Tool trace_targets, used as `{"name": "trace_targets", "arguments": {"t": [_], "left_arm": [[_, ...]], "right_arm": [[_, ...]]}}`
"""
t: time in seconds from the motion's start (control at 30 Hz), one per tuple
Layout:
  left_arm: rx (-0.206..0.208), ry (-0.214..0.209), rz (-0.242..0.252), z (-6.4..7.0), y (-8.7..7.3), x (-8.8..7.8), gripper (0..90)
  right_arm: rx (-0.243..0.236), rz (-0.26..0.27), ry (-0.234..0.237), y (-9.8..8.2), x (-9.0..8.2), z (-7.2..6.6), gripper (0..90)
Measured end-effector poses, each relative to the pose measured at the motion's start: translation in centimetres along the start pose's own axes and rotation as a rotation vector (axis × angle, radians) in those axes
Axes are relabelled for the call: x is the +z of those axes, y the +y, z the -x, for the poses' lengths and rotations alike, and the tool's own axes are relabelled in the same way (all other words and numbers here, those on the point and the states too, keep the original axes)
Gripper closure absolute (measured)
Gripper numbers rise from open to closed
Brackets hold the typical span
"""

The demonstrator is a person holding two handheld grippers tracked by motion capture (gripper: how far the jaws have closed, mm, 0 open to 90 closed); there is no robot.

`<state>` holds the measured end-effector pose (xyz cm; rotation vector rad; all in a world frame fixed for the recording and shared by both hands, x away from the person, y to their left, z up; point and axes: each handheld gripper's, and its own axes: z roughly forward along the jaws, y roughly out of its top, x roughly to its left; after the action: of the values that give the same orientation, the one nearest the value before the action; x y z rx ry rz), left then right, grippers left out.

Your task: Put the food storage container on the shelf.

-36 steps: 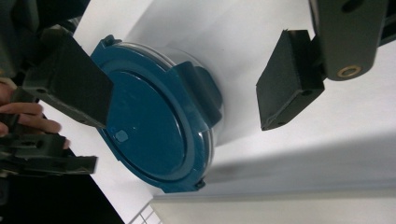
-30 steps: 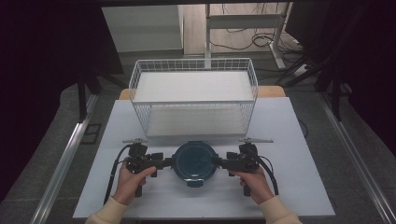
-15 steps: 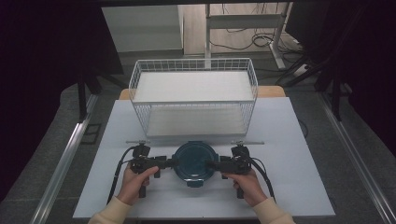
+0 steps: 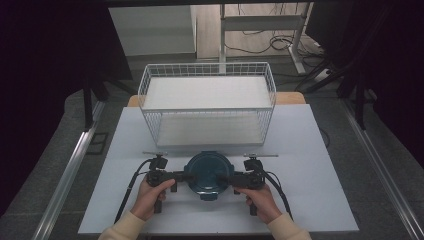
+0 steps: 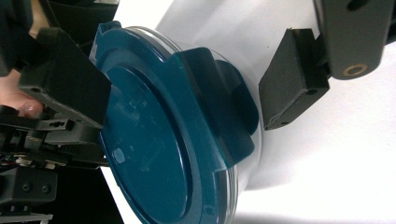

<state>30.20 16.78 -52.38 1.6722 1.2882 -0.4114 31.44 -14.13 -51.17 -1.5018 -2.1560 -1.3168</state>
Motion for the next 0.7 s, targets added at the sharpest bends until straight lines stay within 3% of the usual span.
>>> {"name": "trace_targets", "arguments": {"t": [0.13,0.27,0.4,0.6,0.7], "left_arm": [[-0.032,-0.032,-0.02,0.1,-0.1,0.6,17.2],[-0.039,0.005,-0.021,0.3,-0.2,0.7,21.0],[-0.051,0.002,-0.021,0.2,-0.2,0.7,24.8],[-0.096,-0.023,-0.002,-0.2,-0.3,0.5,28.3],[-0.093,-0.026,-0.005,-0.2,-0.4,0.4,29.8]], "right_arm": [[0.018,-0.008,0.013,0.0,0.2,0.0,17.1],[0.066,-0.015,0.045,-0.1,0.1,0.5,20.8],[0.088,-0.023,0.067,0.1,-0.1,0.9,23.8],[0.096,-0.017,0.078,0.1,-0.1,1.2,25.6],[0.098,-0.01,0.088,0.1,-0.2,1.3,26.9]]}}
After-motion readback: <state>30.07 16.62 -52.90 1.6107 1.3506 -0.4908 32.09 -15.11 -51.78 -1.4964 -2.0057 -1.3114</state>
